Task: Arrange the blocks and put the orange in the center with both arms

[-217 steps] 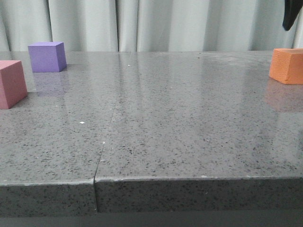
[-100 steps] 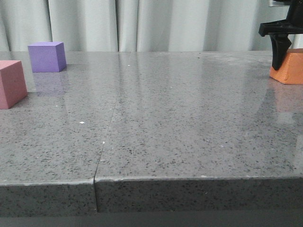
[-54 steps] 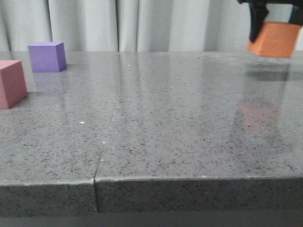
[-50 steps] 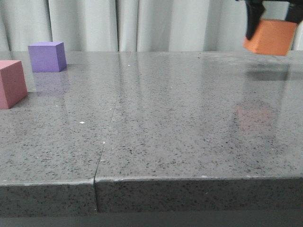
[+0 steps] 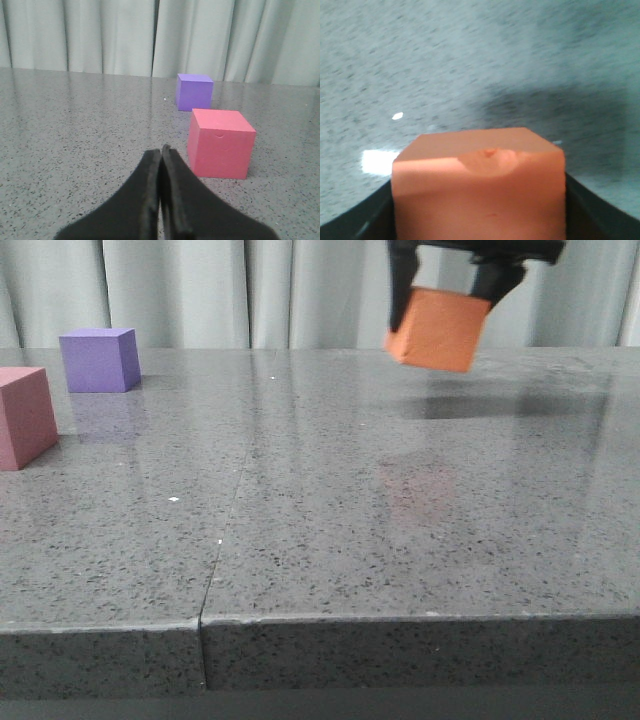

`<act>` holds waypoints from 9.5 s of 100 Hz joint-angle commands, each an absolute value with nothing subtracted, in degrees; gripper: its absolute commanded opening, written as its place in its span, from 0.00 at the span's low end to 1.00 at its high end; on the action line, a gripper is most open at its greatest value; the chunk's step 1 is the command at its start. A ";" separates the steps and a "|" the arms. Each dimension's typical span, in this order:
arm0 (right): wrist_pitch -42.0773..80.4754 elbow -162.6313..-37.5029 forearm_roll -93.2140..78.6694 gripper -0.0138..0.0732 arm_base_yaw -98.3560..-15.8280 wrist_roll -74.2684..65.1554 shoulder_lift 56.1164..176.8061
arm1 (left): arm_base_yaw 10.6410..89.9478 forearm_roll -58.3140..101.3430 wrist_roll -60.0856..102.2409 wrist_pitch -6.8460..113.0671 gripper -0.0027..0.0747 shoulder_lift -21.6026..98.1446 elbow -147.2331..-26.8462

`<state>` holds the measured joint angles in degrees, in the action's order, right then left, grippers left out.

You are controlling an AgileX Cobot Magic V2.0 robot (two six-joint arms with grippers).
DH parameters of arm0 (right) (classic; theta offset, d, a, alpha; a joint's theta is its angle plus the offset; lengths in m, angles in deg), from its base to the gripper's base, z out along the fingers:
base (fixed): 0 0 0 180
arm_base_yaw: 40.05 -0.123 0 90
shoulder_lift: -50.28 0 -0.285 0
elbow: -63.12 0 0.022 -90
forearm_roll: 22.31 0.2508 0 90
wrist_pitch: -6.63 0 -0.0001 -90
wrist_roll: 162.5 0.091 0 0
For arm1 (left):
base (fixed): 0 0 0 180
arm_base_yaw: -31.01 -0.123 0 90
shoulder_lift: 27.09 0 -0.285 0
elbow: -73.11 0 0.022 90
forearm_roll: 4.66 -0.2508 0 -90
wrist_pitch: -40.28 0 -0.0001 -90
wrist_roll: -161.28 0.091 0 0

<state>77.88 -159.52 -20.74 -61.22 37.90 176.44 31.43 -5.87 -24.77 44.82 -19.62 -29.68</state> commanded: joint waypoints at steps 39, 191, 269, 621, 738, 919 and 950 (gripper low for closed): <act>71.43 -161.50 -10.91 0.47 -64.83 40.07 177.10 | 31.42 -5.41 -24.89 39.95 0.01 -21.20 -27.36; 82.99 -161.40 -15.56 0.30 -65.03 35.89 166.21 | 31.42 -5.41 -24.89 39.95 0.01 -21.20 -27.36; 67.28 -128.19 -22.31 0.08 -70.17 35.06 140.97 | 31.42 -5.41 -24.89 39.95 0.01 -21.20 -27.36; 29.43 -64.55 -23.48 0.08 -70.21 34.88 82.70 | 36.78 24.20 17.53 82.68 0.86 60.59 -114.35; 29.47 -64.55 -23.48 0.08 -70.21 34.88 82.70 | 55.55 27.10 50.29 97.09 0.86 91.08 -141.19; 29.47 -64.55 -23.48 0.08 -70.21 34.88 82.70 | 56.85 23.28 44.34 91.20 0.39 97.76 -141.19; 29.47 -64.55 -23.48 0.08 -70.21 34.88 82.70 | 56.85 5.16 13.79 90.71 0.39 92.41 -144.07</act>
<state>33.31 -63.15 -22.94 -70.05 35.35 82.60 56.43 8.84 23.19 93.12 97.71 -141.68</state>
